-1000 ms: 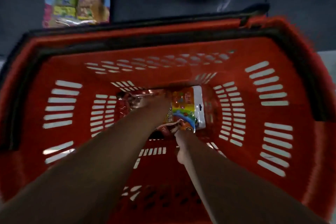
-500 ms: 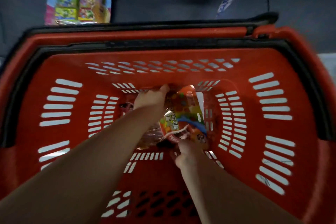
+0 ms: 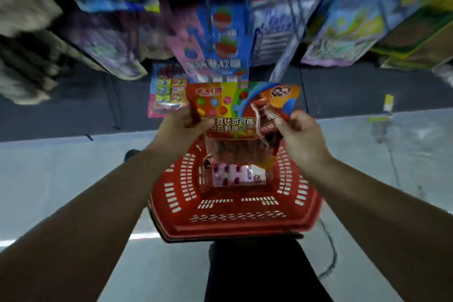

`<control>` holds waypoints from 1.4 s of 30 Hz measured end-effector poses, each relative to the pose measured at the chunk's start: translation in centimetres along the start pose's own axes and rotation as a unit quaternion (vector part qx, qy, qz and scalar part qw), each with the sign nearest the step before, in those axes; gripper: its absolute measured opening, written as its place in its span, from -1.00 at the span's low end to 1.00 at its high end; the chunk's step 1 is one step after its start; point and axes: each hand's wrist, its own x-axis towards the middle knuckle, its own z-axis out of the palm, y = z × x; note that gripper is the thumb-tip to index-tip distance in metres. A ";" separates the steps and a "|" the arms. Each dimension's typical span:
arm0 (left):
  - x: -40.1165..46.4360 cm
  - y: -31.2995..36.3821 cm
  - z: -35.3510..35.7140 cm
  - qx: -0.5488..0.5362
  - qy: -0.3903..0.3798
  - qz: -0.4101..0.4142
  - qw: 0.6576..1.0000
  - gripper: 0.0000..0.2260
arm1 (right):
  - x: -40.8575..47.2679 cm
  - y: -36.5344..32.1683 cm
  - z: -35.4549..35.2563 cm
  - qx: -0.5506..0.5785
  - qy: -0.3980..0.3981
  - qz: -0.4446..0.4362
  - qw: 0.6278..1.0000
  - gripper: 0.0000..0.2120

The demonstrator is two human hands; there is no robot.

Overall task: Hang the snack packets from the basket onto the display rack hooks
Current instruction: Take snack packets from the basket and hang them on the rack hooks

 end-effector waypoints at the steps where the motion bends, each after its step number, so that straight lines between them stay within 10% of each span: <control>1: -1.3 3.0 -1.8 -0.011 0.006 0.011 1.000 -0.87 | -1.1 -3.7 -1.5 0.019 -0.004 -0.028 0.999 -0.87; 19: -26.6 52.0 -24.5 -0.114 0.129 0.358 0.918 -0.92 | -26.0 -52.2 -24.9 0.124 0.072 -0.417 0.898 -0.77; 42: -21.0 68.2 -23.0 -0.190 0.266 0.320 0.889 -0.89 | -18.6 -66.3 -33.1 0.108 0.070 -0.429 0.894 -0.84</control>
